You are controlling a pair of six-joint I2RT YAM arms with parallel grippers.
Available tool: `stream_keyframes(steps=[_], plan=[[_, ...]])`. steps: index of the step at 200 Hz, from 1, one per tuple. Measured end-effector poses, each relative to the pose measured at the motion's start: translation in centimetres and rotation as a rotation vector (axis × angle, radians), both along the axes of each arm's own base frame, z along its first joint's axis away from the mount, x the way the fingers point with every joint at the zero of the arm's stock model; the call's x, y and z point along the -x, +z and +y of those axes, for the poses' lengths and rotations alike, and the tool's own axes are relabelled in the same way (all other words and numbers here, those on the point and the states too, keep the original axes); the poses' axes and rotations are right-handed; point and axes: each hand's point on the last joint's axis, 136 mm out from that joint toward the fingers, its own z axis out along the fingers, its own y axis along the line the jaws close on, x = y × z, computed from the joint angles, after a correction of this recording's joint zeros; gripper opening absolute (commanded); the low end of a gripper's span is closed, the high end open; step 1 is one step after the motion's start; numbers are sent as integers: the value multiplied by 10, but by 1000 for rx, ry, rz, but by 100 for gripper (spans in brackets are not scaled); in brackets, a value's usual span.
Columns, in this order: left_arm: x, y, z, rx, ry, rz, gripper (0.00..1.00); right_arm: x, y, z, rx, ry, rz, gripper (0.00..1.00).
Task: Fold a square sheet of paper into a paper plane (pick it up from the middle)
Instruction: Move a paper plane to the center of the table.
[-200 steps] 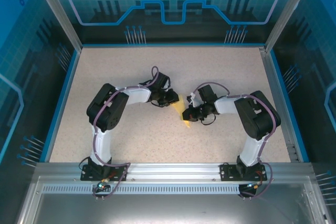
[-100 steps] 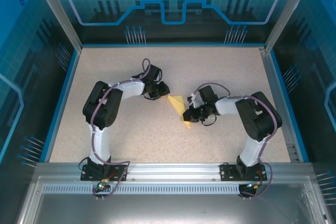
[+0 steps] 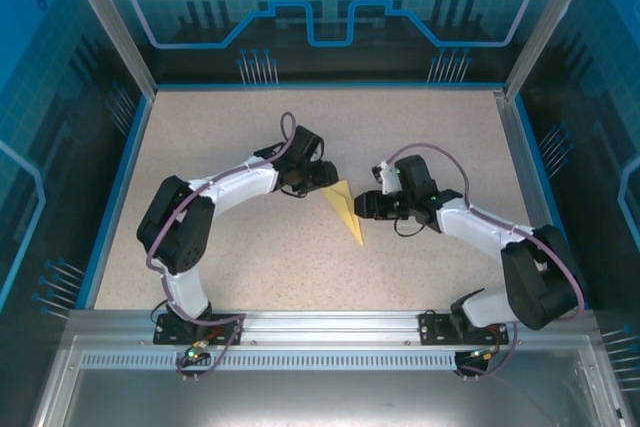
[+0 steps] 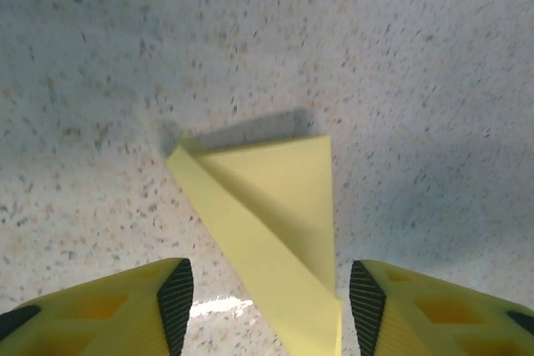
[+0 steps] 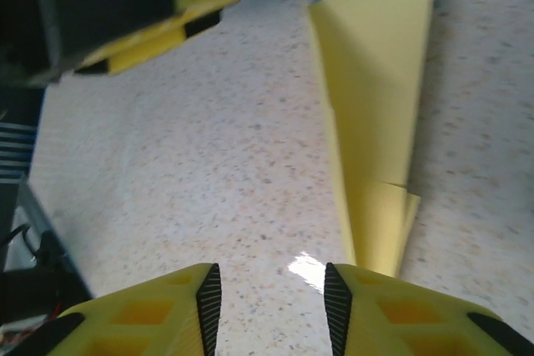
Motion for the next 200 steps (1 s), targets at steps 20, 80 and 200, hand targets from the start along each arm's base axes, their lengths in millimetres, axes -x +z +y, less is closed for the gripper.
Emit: stream_keyframes(steps=[20,80,200], plan=[[13,-6,-7,-8,2,34,62,0,-11,-10,66,-30,13,42],[42,-34,-47,-55,-35,128,58,1,-36,-37,189,-131,43,57],[40,-51,-39,-131,31,158,0,-1,-33,-55,242,-203,15,65]])
